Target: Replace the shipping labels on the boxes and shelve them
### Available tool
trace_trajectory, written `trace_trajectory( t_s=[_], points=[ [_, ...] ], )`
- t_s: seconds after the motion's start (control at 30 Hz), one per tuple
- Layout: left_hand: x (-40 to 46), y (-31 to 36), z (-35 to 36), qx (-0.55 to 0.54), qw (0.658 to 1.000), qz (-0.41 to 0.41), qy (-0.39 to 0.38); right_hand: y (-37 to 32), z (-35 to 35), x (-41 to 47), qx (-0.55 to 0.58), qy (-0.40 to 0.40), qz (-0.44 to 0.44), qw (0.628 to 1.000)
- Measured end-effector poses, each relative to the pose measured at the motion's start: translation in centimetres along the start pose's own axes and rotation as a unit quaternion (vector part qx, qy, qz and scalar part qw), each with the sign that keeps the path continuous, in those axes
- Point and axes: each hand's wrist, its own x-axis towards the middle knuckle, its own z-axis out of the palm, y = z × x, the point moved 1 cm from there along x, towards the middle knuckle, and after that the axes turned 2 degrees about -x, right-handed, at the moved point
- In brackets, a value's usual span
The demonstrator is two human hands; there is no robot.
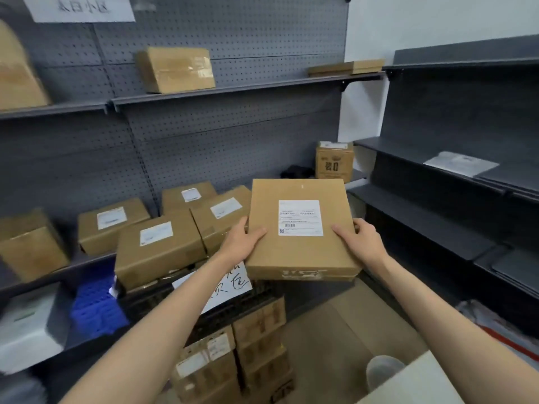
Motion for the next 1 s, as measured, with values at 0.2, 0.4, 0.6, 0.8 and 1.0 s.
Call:
trace_trajectory(
  t_s=[0.2,0.4,0.6,0.8,1.0],
  points=[
    [1.7,-1.3,-8.9,-0.022,0.997,-0.019,0.075,-8.1,7.2,4.4,-0.016,-0.071,-0.057,0.996],
    [3.7,-3.4,-15.8,-0.014,0.984,-0.064,0.165,-14.0,15.0,8.8,-0.014,-0.140,-0.100,0.985],
    [6.4,-5.3,-19.3,-0.010,0.970,-0.098,0.221,-16.8,21.2,13.1,-0.002,-0.212,-0.117,0.970],
    [8.9,-7.5,-20.8,-0.055,0.950,-0.156,0.264,-18.1,25.7,16.0,-0.008,-0.240,-0.108,0.965],
    [12.8,-9.8,-22.8,-0.046,0.948,-0.175,0.260,-18.6,29.2,18.8,-0.018,-0.252,-0.101,0.962]
  ],
)
